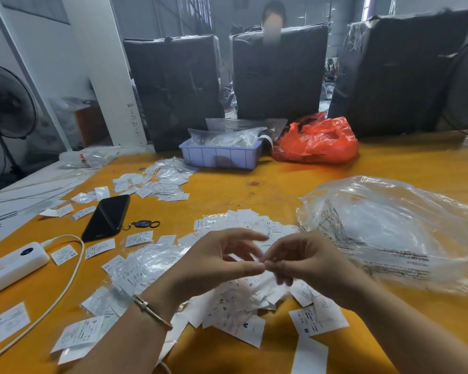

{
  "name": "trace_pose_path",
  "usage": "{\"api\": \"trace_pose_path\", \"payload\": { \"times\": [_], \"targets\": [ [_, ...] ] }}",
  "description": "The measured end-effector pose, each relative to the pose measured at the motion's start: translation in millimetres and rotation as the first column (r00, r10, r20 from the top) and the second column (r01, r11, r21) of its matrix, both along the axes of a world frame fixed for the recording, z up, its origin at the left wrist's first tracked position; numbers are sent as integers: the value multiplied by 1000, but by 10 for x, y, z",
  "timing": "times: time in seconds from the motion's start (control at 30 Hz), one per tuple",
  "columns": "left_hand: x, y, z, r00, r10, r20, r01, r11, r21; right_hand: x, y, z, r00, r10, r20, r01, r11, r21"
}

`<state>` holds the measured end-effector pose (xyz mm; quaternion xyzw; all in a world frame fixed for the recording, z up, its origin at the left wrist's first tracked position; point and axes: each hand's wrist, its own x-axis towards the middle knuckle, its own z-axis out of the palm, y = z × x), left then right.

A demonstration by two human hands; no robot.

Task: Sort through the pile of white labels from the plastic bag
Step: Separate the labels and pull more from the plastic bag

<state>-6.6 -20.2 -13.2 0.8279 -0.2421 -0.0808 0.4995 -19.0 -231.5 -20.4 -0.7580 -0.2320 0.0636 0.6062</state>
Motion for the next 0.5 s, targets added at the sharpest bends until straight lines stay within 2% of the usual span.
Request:
{"api": "trace_pose_path", "payload": {
  "times": [0.1,0.17,0.23,0.3,0.37,0.5],
  "targets": [
    [-11,-3,0,999,14,-43,-16,999,-42,-31,84,-21,977,-144,156,144,990,11],
    [-7,5,0,996,72,-53,-77,993,-85,-20,77,-19,950,-241,197,234,971,58],
    [17,29,0,982,181,-51,-187,973,-134,17,24,-50,911,-300,284,324,945,-40],
    [50,68,-5,950,311,-26,-311,935,-171,61,-20,-109,874,-252,416,384,882,-273],
    [67,96,-2,928,372,-31,-370,905,-209,82,-13,-164,887,-135,441,344,831,-437],
    [58,92,24,930,354,-102,-368,881,-297,106,64,-252,886,25,462,293,742,-603]
  ]
}}
